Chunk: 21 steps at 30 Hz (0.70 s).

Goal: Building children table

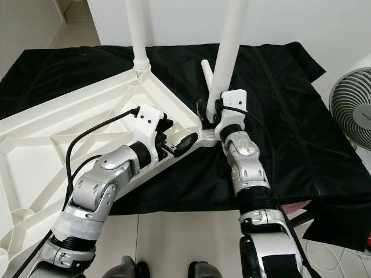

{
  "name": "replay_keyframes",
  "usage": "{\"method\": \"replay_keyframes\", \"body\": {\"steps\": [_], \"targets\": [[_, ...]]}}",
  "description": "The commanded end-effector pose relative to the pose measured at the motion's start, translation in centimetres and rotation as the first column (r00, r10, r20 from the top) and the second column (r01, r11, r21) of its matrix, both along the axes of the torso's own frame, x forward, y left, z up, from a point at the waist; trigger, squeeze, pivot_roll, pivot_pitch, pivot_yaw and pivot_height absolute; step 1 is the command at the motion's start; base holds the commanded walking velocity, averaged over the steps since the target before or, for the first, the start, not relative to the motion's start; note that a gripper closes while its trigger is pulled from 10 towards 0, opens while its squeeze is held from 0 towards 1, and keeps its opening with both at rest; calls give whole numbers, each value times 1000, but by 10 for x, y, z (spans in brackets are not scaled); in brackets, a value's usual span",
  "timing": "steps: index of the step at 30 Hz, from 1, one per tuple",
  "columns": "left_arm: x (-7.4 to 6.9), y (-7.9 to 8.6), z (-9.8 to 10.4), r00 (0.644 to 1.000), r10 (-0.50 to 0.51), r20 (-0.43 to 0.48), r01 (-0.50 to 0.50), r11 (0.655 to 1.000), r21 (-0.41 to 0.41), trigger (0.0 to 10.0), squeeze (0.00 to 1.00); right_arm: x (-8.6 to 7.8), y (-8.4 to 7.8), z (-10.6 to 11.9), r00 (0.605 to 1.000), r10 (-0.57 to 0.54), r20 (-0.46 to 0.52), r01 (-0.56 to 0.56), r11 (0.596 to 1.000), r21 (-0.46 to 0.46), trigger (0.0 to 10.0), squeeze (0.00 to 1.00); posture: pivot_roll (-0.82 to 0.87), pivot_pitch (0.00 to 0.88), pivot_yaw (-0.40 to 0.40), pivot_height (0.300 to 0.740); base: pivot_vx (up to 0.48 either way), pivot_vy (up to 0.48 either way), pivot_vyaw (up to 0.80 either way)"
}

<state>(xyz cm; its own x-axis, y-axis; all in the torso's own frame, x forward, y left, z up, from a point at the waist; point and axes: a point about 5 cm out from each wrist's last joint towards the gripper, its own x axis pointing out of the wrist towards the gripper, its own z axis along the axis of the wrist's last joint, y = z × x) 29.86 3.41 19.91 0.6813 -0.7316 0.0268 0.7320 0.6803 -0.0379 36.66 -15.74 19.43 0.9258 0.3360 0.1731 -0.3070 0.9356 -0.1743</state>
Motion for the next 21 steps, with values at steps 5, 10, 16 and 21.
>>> {"method": "replay_keyframes", "body": {"steps": [5,10,16,21], "targets": [[2,2,-1,998,61,-8,-61,998,6,10000,0,1,-6,1,986,164,-37,-167,983,-82,10000,0,-117,113,31,740,0,0,0],[2,1,-1,998,56,-8,-56,998,6,10000,0,1,-13,4,964,258,-61,-264,952,-157,10000,0,-116,110,34,740,0,0,0],[2,1,-1,999,53,-8,-53,999,8,10000,0,2,-17,9,949,308,-72,-316,927,-204,10000,0,-116,103,36,740,0,0,0],[2,-1,0,999,46,-4,-45,999,9,10000,0,6,-22,8,933,337,-123,-358,905,-231,0,0,-113,103,32,740,0,0,0]]}}
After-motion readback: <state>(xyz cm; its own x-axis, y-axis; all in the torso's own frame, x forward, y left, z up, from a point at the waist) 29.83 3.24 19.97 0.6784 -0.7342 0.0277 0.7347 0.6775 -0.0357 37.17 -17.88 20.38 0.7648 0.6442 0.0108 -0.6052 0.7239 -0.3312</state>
